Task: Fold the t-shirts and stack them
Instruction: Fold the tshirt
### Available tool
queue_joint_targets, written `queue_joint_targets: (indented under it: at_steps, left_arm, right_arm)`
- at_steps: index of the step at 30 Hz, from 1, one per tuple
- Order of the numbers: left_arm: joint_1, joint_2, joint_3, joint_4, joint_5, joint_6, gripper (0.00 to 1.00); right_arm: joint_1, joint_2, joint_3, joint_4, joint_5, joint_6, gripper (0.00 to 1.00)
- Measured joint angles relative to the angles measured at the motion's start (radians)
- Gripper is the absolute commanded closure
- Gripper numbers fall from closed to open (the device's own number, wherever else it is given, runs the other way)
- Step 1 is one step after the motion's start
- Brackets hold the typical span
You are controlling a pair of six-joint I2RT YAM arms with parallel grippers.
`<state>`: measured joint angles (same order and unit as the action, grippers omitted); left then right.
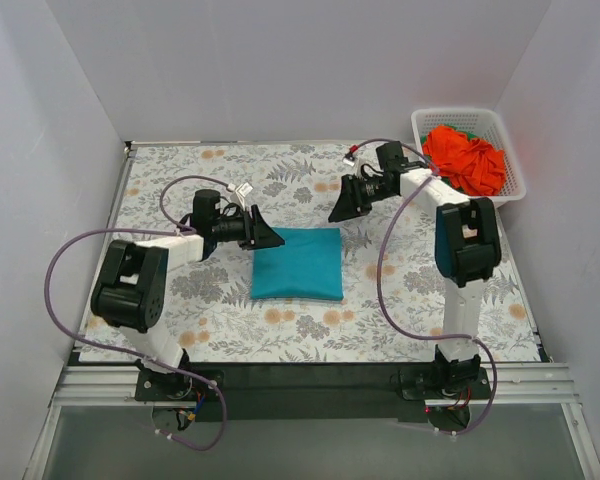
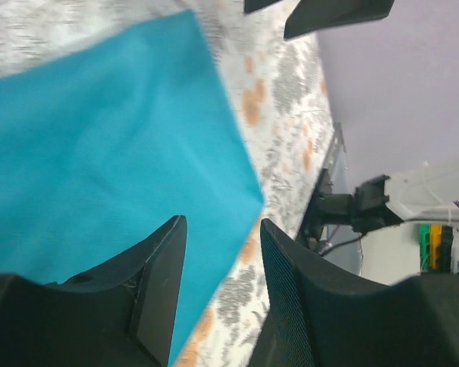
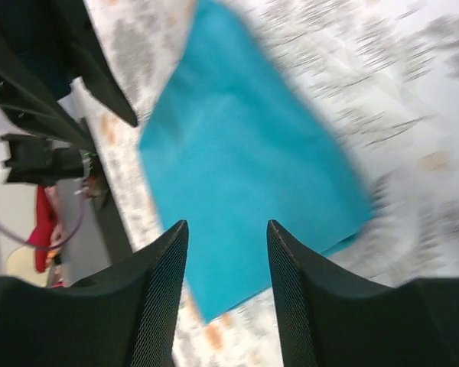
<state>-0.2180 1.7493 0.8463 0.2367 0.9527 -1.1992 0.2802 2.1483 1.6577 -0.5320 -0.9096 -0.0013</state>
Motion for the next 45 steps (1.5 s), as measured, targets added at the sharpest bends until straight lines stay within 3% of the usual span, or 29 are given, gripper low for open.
queue_joint_targets:
  at_steps: [4,6,7,8,13,16,21,24,26,27,30,34,40,45]
  left_arm:
    - [-0.069,-0.182,-0.091,0.022,0.018,-0.051,0.63]
    - [-0.119,-0.245,-0.147,0.044,0.021,-0.097,0.67]
    - [-0.144,-0.261,-0.174,0.059,0.024,-0.125,0.71]
    - [-0.165,-0.267,-0.200,0.077,0.029,-0.153,0.72]
    - [-0.183,-0.187,-0.277,0.137,0.026,-0.262,0.83]
    - [-0.183,-0.075,-0.261,0.134,0.003,-0.272,0.85]
    - [-0.177,0.104,-0.170,0.013,-0.055,-0.248,0.84]
    - [-0.167,0.125,-0.132,-0.020,-0.044,-0.236,0.83]
    - [-0.156,0.129,-0.129,-0.020,-0.032,-0.226,0.80]
    - [-0.150,0.129,-0.132,-0.018,-0.023,-0.220,0.73]
    - [-0.134,0.114,-0.151,-0.011,0.019,-0.195,0.63]
    - [-0.117,0.058,-0.193,-0.028,0.051,-0.150,0.58]
    - [-0.098,-0.089,-0.215,-0.108,0.109,-0.061,0.64]
    - [-0.090,-0.196,-0.190,-0.095,0.145,-0.026,0.71]
  right_arm:
    - [0.024,-0.235,-0.231,0.051,-0.083,0.064,0.52]
    - [0.063,-0.297,-0.318,0.088,-0.123,0.127,0.61]
    - [0.085,-0.306,-0.349,0.110,-0.139,0.159,0.73]
    - [0.109,-0.305,-0.377,0.137,-0.150,0.189,0.78]
    - [0.226,-0.242,-0.497,0.266,-0.163,0.340,0.94]
    - [0.279,-0.169,-0.518,0.325,-0.163,0.382,0.98]
    - [0.285,-0.076,-0.578,0.359,-0.121,0.394,0.97]
    - [0.257,-0.053,-0.590,0.377,-0.128,0.367,0.97]
    - [0.239,-0.051,-0.592,0.378,-0.131,0.351,0.98]
    - [0.229,-0.052,-0.596,0.378,-0.136,0.340,0.98]
    - [0.200,-0.065,-0.625,0.379,-0.151,0.307,0.98]
    - [0.158,-0.115,-0.681,0.357,-0.133,0.264,0.99]
    - [0.145,-0.220,-0.676,0.242,-0.092,0.177,0.99]
    - [0.154,-0.342,-0.578,0.199,-0.093,0.151,0.96]
